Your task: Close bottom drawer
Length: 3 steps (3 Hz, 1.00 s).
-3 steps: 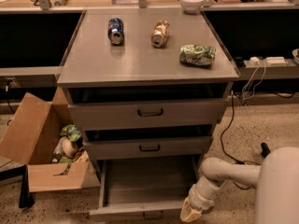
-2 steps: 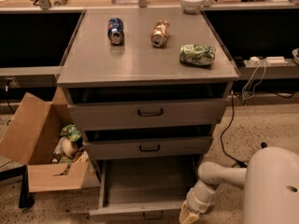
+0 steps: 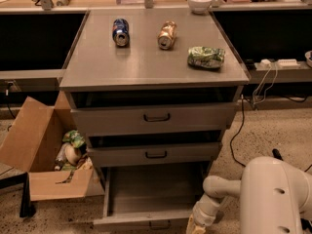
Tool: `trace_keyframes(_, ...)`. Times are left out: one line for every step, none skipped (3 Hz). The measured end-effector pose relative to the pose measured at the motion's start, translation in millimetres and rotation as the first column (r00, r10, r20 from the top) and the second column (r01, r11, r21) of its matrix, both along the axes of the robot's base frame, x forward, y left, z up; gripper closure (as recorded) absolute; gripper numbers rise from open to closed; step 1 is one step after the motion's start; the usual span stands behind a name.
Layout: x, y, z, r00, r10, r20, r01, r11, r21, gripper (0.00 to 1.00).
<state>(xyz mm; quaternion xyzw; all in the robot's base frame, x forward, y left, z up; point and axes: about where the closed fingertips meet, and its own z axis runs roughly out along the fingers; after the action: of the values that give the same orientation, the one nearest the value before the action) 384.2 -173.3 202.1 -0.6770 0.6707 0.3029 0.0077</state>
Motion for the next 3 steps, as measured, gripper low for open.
trace_keyframes(9.9, -3.5, -17.3, 0.999, -0.038, 0.025, 0.039, 0.999, -0.009, 1.0)
trace_keyframes(17.5, -5.1, -24.9, 0.9972, -0.063, 0.041, 0.064, 0.998, -0.011, 1.0)
trace_keyframes(28.6, -4.6, -34.5, 0.9922, -0.107, 0.064, 0.108, 0.994, -0.005, 1.0)
